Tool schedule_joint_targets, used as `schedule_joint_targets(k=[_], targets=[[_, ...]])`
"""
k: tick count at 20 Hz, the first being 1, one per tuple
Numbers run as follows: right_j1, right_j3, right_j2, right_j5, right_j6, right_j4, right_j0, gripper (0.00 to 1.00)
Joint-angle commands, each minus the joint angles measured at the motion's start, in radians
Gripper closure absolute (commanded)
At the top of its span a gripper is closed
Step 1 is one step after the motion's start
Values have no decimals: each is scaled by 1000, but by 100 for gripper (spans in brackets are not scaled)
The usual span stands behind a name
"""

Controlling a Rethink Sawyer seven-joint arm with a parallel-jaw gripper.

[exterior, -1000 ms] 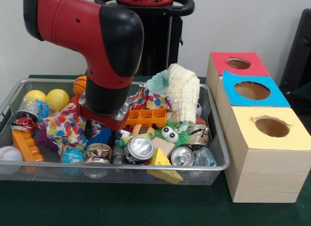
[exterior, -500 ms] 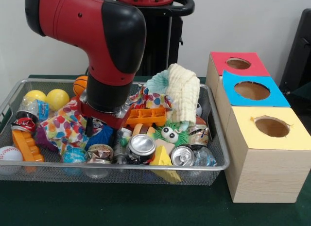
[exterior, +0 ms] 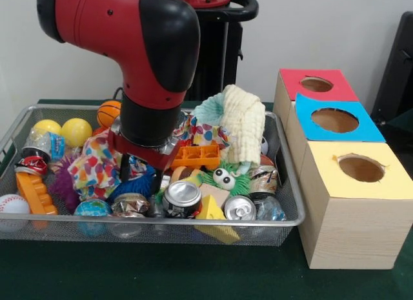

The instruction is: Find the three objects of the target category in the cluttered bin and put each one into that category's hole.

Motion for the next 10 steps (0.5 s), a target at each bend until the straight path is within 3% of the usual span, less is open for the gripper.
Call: schedule_joint_targets(k=[1,10], targets=[[9,120,105,97,169,68,21,0],[-6,124,102,124,169,86,27,0]])
